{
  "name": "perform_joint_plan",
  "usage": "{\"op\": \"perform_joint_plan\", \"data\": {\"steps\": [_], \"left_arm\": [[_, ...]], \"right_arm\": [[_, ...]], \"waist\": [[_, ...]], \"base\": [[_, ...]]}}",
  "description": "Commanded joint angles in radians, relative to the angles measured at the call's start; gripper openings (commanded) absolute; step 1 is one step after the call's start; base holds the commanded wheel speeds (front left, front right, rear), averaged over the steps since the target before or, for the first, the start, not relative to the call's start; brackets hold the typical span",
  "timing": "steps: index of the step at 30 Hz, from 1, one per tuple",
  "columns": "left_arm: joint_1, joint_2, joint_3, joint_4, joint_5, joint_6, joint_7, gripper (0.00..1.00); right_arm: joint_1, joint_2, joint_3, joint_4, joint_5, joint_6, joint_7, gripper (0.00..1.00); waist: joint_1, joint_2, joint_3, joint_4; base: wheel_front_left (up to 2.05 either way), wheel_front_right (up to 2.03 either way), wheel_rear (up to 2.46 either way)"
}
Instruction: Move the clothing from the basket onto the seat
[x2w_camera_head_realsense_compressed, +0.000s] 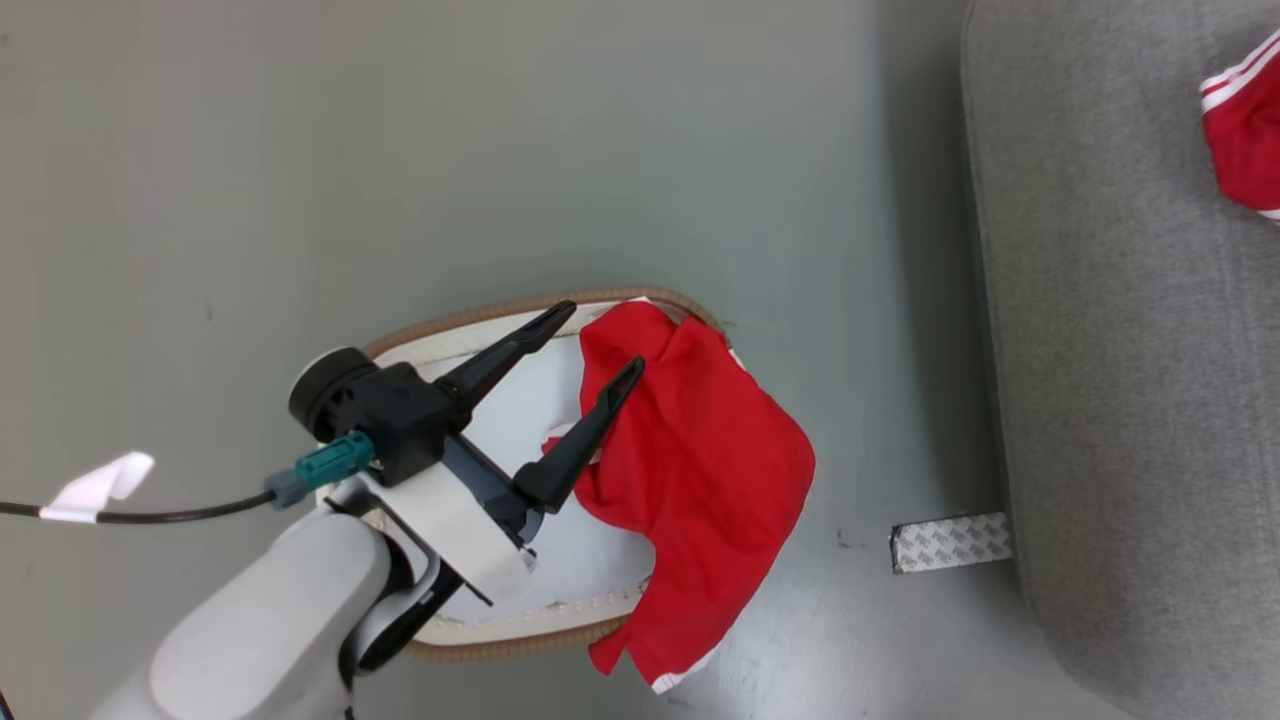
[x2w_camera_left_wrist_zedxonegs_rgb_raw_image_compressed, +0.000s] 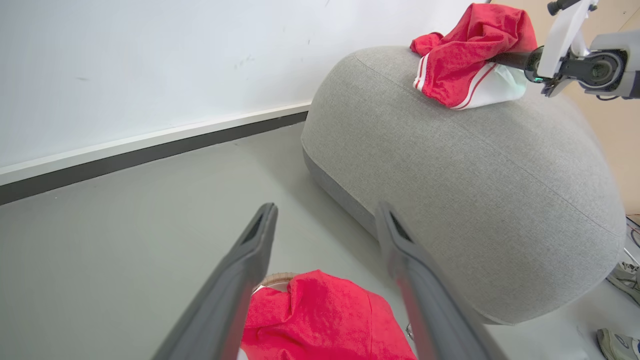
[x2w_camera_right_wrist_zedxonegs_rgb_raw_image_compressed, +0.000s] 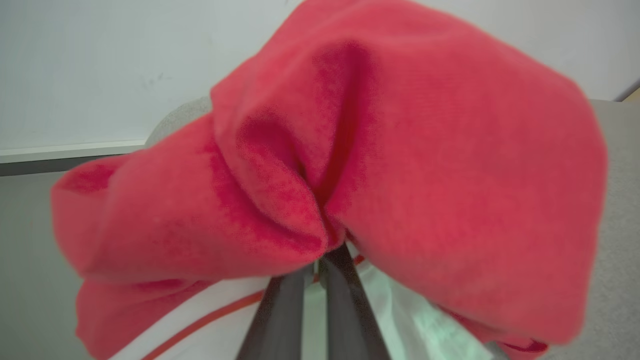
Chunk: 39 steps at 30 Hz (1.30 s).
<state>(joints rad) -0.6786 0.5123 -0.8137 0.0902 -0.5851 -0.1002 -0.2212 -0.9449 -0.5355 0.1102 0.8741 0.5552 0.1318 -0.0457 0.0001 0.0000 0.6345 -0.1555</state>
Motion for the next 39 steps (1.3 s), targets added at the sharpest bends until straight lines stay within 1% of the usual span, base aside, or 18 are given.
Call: {"op": "perform_joint_plan", "data": {"steps": [1,2,6,9,13,16,21,24,29,31,34,37,39], "left_arm": [[0.001,-0.001,0.002,0.005,-0.008,0.003,-0.007,1.00],[0.002,-0.004,0.000,0.008,-0.010,0.005,-0.008,1.00],[0.018,-0.012,-0.009,0.024,-0.012,0.006,-0.012,1.00],[0.036,-0.014,-0.009,0.042,-0.020,0.010,-0.015,1.00],[0.070,-0.034,0.002,0.073,-0.037,0.022,-0.026,1.00],[0.099,-0.052,0.009,0.097,-0.053,0.030,-0.033,1.00],[0.140,-0.081,0.036,0.139,-0.073,0.046,-0.041,1.00],[0.160,-0.092,0.065,0.156,-0.085,0.057,-0.044,1.00],[0.201,-0.109,0.127,0.172,-0.095,0.082,-0.043,1.00],[0.220,-0.115,0.164,0.169,-0.092,0.095,-0.043,1.00],[0.257,-0.128,0.218,0.167,-0.082,0.113,-0.043,1.00],[0.293,-0.140,0.278,0.163,-0.072,0.125,-0.043,1.00],[0.319,-0.146,0.314,0.164,-0.066,0.128,-0.043,1.00]], "right_arm": [[-0.014,0.002,0.006,0.009,-0.007,-0.002,-0.008,0.59],[-0.015,0.003,0.012,0.011,-0.009,-0.002,-0.007,1.00],[0.010,0.002,0.062,0.007,-0.001,-0.002,0.044,1.00],[0.043,-0.022,0.095,-0.009,0.013,-0.002,0.089,1.00],[0.086,-0.064,0.134,-0.050,0.030,-0.002,0.149,1.00],[0.130,-0.095,0.179,-0.113,0.034,-0.002,0.177,1.00],[0.193,-0.141,0.233,-0.254,0.073,-0.002,0.182,1.00],[0.228,-0.160,0.258,-0.342,0.103,-0.002,0.182,1.00],[0.297,-0.144,0.263,-0.456,0.126,-0.002,0.153,1.00],[0.327,-0.139,0.257,-0.502,0.121,-0.002,0.121,1.00],[0.388,-0.114,0.225,-0.554,0.124,-0.002,0.064,1.00],[0.449,-0.080,0.193,-0.596,0.093,-0.002,0.018,1.00],[0.493,-0.053,0.181,-0.621,0.052,-0.002,-0.006,1.00]], "waist": [[-0.0001,0.0000,-0.015,-0.007],[-0.0001,0.0000,-0.024,-0.010],[-0.0001,0.0000,-0.078,-0.021],[-0.0001,0.0000,-0.135,-0.024],[-0.0001,0.0000,-0.231,-0.019],[-0.0001,0.0000,-0.310,-0.012],[-0.0001,0.0000,-0.442,0.011],[-0.0001,0.0000,-0.504,0.030],[-0.0001,0.0000,-0.583,0.069],[-0.0001,0.0000,-0.603,0.086],[-0.0001,0.0000,-0.626,0.111],[-0.0001,0.0000,-0.638,0.131],[-0.0001,0.0000,-0.641,0.142]], "base": [[0.00,0.00,0.00],[0.00,0.00,0.00],[0.00,0.00,0.00],[0.00,0.00,0.00],[0.00,0.00,0.00],[0.00,0.00,0.00],[0.00,0.00,0.00],[0.00,0.00,0.00],[0.00,0.00,0.00],[0.00,0.00,0.00],[0.00,0.00,0.00],[0.00,0.00,0.00],[0.00,0.00,0.00]]}}
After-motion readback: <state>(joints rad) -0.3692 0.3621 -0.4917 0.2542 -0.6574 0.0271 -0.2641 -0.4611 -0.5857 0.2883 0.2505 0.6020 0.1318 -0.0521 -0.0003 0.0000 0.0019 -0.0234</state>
